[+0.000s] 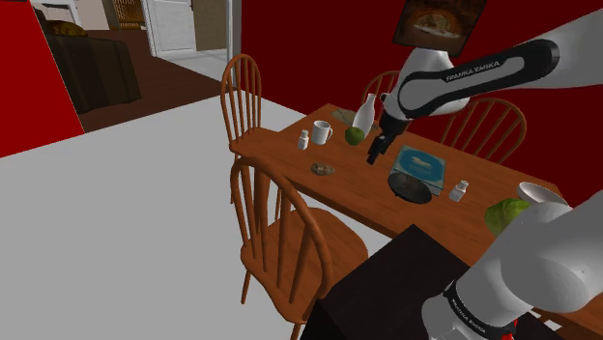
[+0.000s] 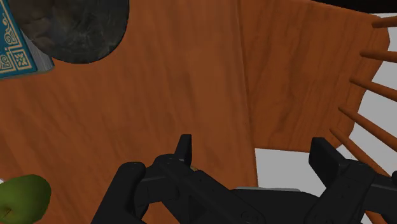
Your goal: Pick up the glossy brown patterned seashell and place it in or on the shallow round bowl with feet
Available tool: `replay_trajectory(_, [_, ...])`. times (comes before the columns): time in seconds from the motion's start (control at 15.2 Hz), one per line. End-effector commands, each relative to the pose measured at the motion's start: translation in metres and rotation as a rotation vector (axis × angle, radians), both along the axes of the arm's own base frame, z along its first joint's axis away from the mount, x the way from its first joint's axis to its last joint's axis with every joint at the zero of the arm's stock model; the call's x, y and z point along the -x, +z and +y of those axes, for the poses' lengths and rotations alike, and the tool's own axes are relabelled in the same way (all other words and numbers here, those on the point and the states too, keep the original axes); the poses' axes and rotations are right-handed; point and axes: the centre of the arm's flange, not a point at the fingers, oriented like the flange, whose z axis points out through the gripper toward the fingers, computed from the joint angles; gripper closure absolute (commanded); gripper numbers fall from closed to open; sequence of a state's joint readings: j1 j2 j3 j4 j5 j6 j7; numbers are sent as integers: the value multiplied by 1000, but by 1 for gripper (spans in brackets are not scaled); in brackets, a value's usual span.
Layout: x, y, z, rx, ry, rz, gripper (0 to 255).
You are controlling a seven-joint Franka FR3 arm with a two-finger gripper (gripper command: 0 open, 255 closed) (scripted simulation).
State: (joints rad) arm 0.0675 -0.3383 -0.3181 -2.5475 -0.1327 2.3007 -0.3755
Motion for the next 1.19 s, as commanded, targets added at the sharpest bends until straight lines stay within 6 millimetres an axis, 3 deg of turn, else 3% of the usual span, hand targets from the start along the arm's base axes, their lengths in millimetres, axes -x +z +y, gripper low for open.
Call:
replay_trajectory(0.0, [-18,-17,-3,5,48,-20,0])
replay_trajectory(0.59, [-97,-94,-19,18,252,-94,0])
replay_trajectory(1.12, [-173,-156,-20,30,434,-160,0])
